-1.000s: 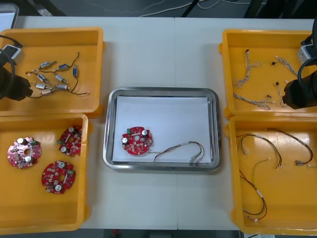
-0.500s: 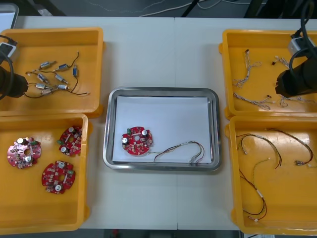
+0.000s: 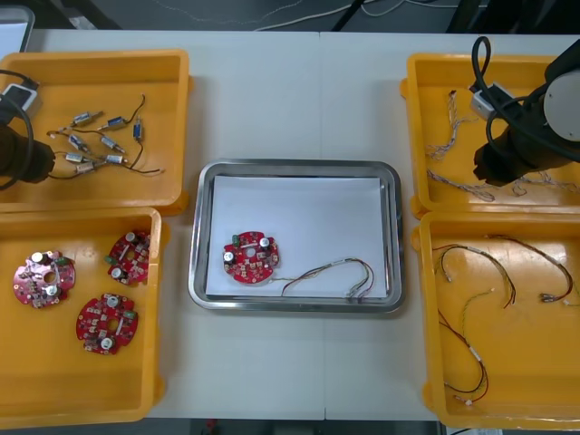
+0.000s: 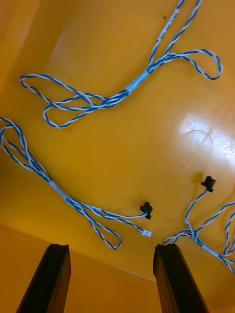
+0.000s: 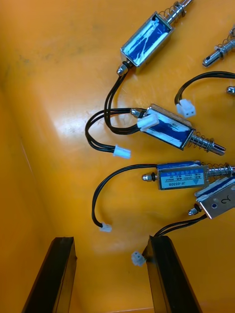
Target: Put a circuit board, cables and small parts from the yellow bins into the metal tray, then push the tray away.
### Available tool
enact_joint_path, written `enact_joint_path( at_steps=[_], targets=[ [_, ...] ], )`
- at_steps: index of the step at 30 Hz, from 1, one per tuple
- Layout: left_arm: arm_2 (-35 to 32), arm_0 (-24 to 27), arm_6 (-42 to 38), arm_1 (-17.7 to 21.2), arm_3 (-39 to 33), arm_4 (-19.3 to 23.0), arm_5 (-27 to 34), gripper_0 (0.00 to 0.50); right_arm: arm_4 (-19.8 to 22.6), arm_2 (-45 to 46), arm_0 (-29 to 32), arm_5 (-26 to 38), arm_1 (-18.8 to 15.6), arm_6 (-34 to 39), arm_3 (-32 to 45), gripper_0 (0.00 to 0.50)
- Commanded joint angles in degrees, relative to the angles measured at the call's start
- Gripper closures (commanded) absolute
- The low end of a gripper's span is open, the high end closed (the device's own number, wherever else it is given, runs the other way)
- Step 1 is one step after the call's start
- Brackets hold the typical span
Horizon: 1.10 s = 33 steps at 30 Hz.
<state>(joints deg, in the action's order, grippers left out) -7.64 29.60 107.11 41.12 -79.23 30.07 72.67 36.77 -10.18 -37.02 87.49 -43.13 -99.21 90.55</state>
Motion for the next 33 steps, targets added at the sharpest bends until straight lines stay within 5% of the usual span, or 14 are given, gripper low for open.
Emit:
enact_joint_path(
  at_steps=[1, 3, 5, 6, 13, 18, 33],
  targets=[
    [0.5, 0.0, -2.7, -2.0, -0.4, -1.8, -0.6, 0.169, 0.8, -2.8, -2.2, -2.1, -1.8, -0.4, -1.4, 0.0],
    [0.8, -0.1, -2.8, -2.3, -0.4, -1.9, -0.7, 0.223, 1.0, -3.2, -2.2, -2.8, -1.6, -0.1, -2.5, 0.0],
    [1.4, -0.1, -3.1, -2.4, -0.4, -2.0, -0.7, 0.435, 1.3, -3.1, -2.2, -3.7, -1.3, 0.2, -4.3, 0.0],
    [1.5, -0.1, -3.3, -2.4, -0.4, -2.0, -0.7, 0.49, 1.3, -3.2, -2.2, -4.1, -1.3, 0.4, -4.8, 0.0],
    [1.9, 0.0, -4.4, -2.3, -0.4, -1.1, 0.6, 0.5, 1.3, -3.2, -2.3, -6.9, -0.6, 1.9, -8.4, 0.0],
    [-0.8, 0.2, -5.2, -0.9, -1.4, 3.2, 7.6, 0.5, 1.4, -3.1, -2.2, -7.9, -0.1, 3.1, -9.4, 0.0],
    [-4.2, 0.2, -8.8, 1.0, -8.8, 3.9, 22.8, 0.5, 1.6, -3.1, -2.2, -11.2, 1.5, 6.6, -13.6, 0.0]
  ],
)
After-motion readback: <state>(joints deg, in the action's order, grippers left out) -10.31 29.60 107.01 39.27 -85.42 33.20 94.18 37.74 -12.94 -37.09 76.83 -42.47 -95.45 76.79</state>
